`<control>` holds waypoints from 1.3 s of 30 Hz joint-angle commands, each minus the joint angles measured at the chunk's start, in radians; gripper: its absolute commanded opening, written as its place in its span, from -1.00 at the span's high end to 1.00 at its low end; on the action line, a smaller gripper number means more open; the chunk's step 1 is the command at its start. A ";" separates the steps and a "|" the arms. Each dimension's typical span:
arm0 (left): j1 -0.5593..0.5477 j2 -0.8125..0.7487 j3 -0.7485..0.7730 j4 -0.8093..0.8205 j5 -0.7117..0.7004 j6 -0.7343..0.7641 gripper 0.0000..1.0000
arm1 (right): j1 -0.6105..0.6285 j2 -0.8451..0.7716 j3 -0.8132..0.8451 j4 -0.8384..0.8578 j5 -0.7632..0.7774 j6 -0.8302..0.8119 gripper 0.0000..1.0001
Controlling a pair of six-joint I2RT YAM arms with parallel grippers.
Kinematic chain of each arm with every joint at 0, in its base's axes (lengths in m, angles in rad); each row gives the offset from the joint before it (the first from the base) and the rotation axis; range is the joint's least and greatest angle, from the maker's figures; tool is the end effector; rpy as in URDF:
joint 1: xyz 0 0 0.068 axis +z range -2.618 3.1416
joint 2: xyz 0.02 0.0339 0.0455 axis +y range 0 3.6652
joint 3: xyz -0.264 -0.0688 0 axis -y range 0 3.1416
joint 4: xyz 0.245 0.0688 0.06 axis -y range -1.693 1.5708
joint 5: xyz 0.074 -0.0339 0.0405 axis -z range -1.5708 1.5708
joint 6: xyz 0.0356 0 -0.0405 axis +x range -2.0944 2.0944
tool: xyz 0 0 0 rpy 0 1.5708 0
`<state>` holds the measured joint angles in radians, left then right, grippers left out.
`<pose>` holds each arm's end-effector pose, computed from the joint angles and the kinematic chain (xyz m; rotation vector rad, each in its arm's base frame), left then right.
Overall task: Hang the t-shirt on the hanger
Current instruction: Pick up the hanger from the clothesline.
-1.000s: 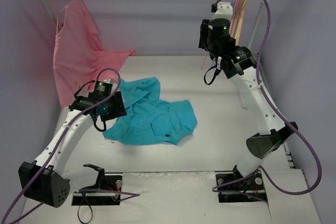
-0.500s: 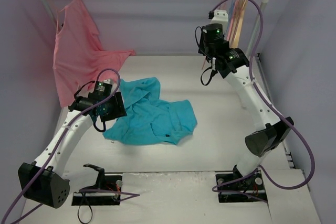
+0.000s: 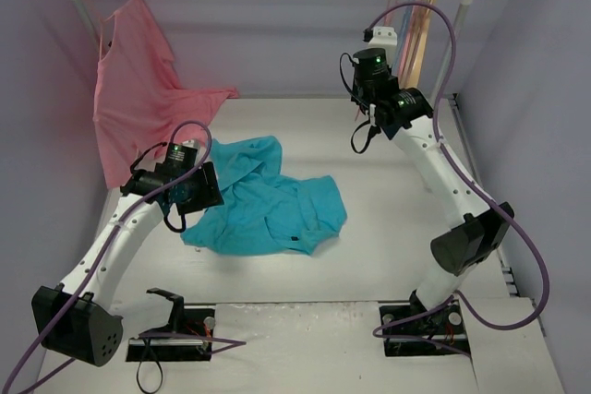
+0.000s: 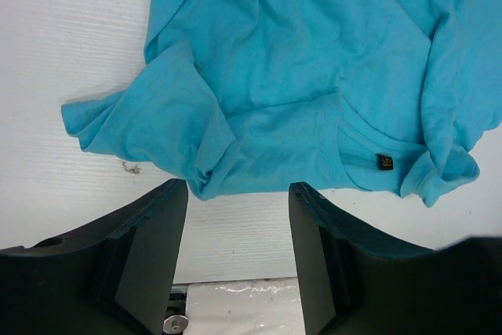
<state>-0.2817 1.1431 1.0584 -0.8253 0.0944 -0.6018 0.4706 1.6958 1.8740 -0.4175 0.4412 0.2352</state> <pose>0.2170 -0.0663 0.3064 -0.3644 2.5154 -0.4811 0.3514 0.1617 0.4527 0.1012 1.7852 0.1074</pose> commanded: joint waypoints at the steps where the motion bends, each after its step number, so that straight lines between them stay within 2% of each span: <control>1: -0.007 -0.020 0.020 0.014 0.010 0.013 -0.07 | -0.006 -0.065 -0.006 0.045 0.048 0.004 0.60; 10: -0.007 -0.011 0.025 0.020 0.022 0.014 -0.07 | -0.006 -0.102 -0.032 0.036 0.094 -0.010 0.68; 16: -0.008 0.003 0.032 0.025 0.031 0.017 -0.07 | -0.015 -0.107 -0.039 0.036 0.102 -0.011 0.97; 19: -0.005 0.009 0.040 0.025 0.030 0.022 -0.07 | -0.016 -0.113 -0.033 0.052 0.094 -0.033 1.00; 26: -0.007 0.017 0.075 0.015 0.027 0.033 -0.07 | -0.015 -0.220 -0.105 0.232 -0.027 -0.123 1.00; 30: -0.007 0.018 0.087 0.018 0.021 0.036 -0.07 | -0.015 -0.309 -0.206 0.354 -0.104 -0.197 1.00; 35: -0.007 0.030 0.086 0.015 0.024 0.036 -0.07 | -0.015 -0.355 -0.257 0.355 -0.176 -0.223 1.00; 39: -0.011 0.040 0.095 0.017 0.028 0.030 -0.07 | -0.015 -0.378 -0.279 0.272 -0.274 -0.226 1.00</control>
<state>-0.2829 1.1770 1.0958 -0.8242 0.1154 -0.5789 0.4587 1.3399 1.6028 -0.1886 0.2592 0.0368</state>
